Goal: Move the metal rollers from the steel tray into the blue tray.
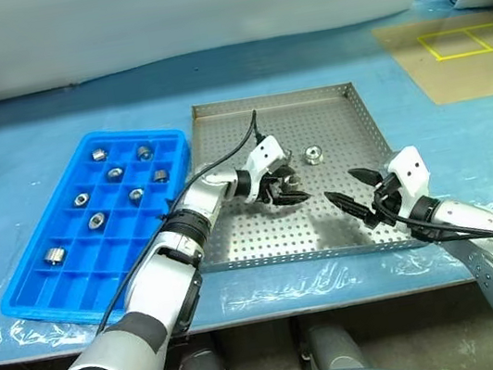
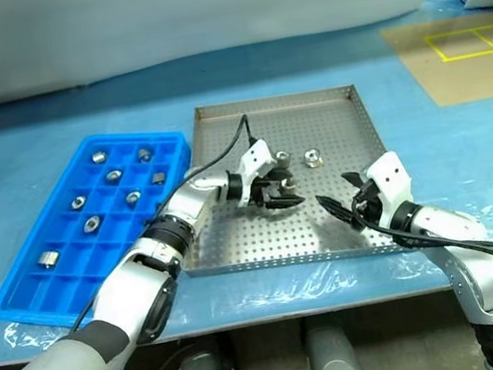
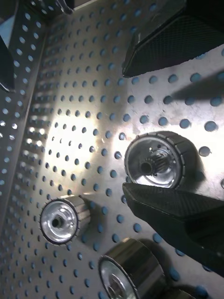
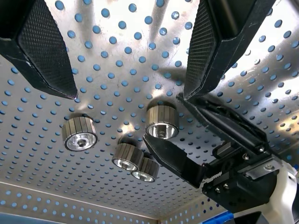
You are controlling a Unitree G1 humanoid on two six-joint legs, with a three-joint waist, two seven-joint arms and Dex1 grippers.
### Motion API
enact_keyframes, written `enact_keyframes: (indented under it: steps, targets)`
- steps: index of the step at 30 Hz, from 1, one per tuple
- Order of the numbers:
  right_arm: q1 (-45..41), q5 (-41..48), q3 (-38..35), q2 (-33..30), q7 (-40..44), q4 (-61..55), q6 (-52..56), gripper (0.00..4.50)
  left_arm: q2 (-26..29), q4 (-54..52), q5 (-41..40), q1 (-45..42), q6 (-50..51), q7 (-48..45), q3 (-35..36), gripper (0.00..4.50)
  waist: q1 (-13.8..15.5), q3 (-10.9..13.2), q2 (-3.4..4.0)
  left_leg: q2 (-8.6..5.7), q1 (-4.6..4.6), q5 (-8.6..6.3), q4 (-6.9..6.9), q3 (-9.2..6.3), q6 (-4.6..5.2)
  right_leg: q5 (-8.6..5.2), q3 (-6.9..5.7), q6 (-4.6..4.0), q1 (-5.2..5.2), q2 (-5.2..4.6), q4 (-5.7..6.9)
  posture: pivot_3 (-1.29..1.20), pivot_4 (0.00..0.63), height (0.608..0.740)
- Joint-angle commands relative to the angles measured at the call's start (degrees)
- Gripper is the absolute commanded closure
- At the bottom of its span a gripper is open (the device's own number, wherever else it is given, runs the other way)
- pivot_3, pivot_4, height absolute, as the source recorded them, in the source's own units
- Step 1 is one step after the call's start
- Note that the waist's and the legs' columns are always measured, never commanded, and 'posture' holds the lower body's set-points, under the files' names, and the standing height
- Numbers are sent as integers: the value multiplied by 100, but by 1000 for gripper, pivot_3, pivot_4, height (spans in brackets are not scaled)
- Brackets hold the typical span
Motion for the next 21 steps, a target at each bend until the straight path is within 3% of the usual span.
enact_keyframes:
  steps: [1, 11, 19, 21]
  targets:
    - [23, 2, -120, -40, -39, -239, -81, 703, -79, -93, -230, -187, 61, -281, 244, 712, 0, 0, 0, -1, -2, 0, -1, -1, 0, 0, 0, 0, -1, 0, 0, -575, 150, 740]
    - [34, -44, -36, 19, -131, -247, -103, 703, -135, 187, 121, -42, -78, -209, 133, 712, -5, 0, 0, -1, -5, -3, -1, 0, 6, 0, -2, 0, -1, -3, -7, -584, 150, 740]
    - [70, -91, -41, 45, -220, -280, -115, 703, -187, 698, 673, -73, -303, 663, -42, 712, -17, 0, 0, -1, -3, -3, -1, -3, 6, 0, -3, 0, 3, -3, -8, -590, 150, 740]
    - [71, -95, -40, 49, -240, -287, -113, 703, -195, 765, 769, -49, -435, 775, -84, 1081, -18, 0, 0, -1, 1, -4, 0, -4, 6, 0, -4, 0, 10, -3, -9, -591, 150, 740]
